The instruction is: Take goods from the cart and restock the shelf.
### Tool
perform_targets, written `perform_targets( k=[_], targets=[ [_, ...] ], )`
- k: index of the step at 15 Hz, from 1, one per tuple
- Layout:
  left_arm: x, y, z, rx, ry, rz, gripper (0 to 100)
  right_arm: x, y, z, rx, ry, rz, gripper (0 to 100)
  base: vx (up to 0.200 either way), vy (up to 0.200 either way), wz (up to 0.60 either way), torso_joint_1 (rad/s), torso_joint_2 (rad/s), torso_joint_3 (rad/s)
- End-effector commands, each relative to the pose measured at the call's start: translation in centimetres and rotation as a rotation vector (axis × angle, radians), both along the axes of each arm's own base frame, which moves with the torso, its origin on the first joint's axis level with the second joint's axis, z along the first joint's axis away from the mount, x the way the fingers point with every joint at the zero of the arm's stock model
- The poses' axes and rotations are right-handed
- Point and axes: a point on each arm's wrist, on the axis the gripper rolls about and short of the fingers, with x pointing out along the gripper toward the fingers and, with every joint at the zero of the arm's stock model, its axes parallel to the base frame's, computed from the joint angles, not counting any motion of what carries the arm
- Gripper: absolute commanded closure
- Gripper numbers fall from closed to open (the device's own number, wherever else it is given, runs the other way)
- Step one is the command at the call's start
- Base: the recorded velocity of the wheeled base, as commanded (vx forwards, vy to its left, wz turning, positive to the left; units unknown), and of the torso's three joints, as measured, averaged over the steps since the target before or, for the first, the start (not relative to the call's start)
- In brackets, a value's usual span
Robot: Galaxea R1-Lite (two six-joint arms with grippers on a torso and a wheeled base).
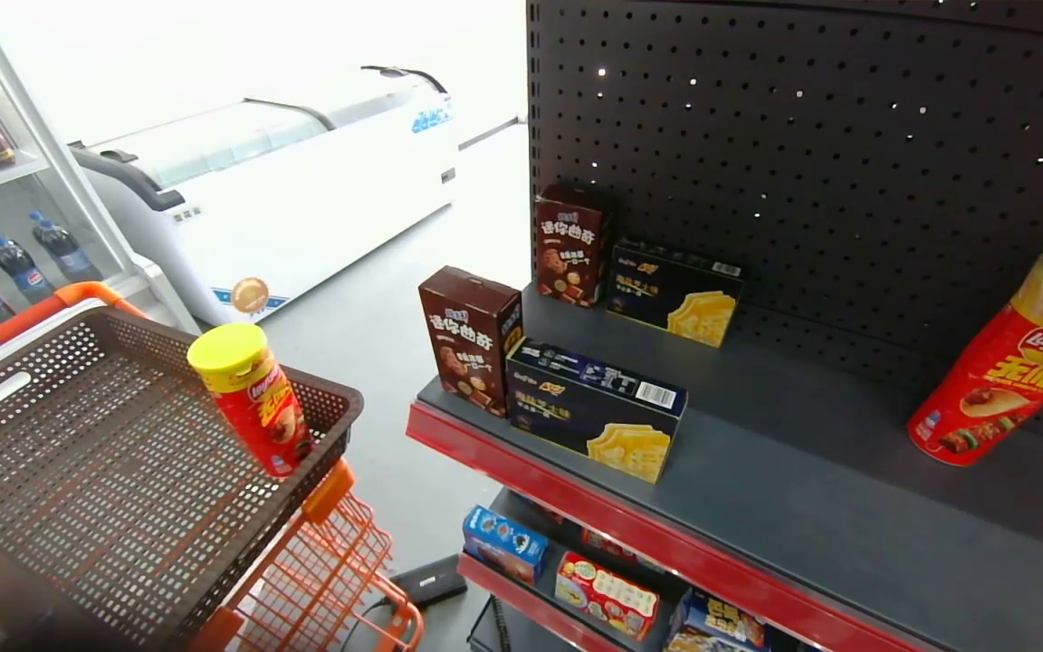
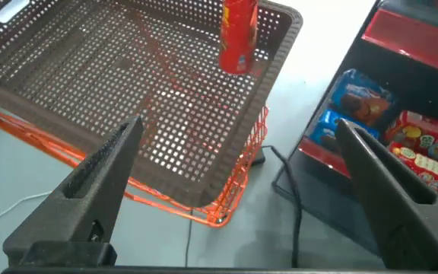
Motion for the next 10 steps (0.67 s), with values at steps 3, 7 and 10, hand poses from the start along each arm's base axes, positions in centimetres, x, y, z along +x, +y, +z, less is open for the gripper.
perform_targets(
  k=[3,7,10],
  targets=[
    [9.8,2.0,-0.4,0.029,0.142,0.078,0,0.0,0.0,0.0,0.000,0.001,0.000,0,0.000,0.000,0.00,0.000,0.00,0.000],
    [15.0,3.5,-3.0,0.109,0.045,0.100,0,0.0,0.0,0.0,0.000,0.001,0.000,0,0.000,0.000,0.00,0.000,0.00,0.000],
    [17.4,3.9,-4.5,0.120,-0.003,0.093,0,0.0,0.0,0.0,0.000,0.001,0.000,0,0.000,0.000,0.00,0.000,0.00,0.000]
  ],
)
